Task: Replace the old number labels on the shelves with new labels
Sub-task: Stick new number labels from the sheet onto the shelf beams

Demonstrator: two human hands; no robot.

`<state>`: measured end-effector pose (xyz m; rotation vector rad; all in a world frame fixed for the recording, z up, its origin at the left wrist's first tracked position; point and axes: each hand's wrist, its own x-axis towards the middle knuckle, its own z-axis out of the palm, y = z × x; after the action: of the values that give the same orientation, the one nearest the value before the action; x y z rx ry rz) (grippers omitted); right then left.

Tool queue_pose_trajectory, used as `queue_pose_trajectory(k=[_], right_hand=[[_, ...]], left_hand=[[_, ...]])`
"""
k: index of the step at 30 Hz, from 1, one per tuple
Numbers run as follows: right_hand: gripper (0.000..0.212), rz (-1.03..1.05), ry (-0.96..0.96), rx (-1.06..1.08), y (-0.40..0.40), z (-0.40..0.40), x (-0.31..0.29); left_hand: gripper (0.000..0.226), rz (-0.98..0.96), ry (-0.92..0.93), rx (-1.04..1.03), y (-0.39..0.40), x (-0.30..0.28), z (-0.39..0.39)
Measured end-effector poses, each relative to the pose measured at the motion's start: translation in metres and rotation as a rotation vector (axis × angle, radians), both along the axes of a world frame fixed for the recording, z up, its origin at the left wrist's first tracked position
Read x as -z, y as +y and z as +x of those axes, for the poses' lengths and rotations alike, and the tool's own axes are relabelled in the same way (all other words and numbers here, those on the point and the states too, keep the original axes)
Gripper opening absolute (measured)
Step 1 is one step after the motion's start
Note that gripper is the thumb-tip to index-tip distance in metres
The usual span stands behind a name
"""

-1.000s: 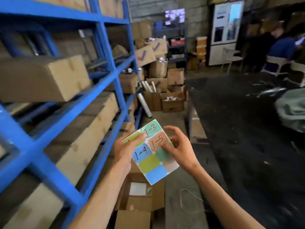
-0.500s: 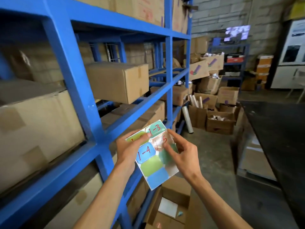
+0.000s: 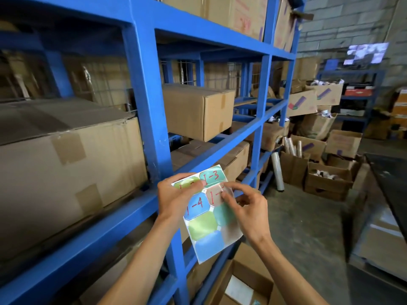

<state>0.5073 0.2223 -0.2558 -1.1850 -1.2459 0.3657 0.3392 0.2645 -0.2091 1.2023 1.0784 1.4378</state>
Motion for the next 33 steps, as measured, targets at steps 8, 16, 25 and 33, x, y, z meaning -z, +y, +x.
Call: queue_pose_trajectory(k=[8,16,25,33], right_hand=[[0.013,0.012,0.025,-0.181,0.026,0.01,0.001],[0.015,-0.013,0.123,-0.473,0.055,0.019,0.0],[0.014,-0.026,0.331,-0.666,0.085,0.036,0.008],[0.017,-0.076,0.385,-0.709,0.121,0.043,0.02]], left_hand=[[0.017,0.018,0.101,-0.106,0.014,0.009,-0.003],[0.019,0.002,0.131,-0.212,0.023,0.014,-0.007],[0.021,-0.007,0.267,-0.337,0.025,0.023,-0.008],[0.019,-0.051,0.318,-0.401,0.01,0.046,-0.018]])
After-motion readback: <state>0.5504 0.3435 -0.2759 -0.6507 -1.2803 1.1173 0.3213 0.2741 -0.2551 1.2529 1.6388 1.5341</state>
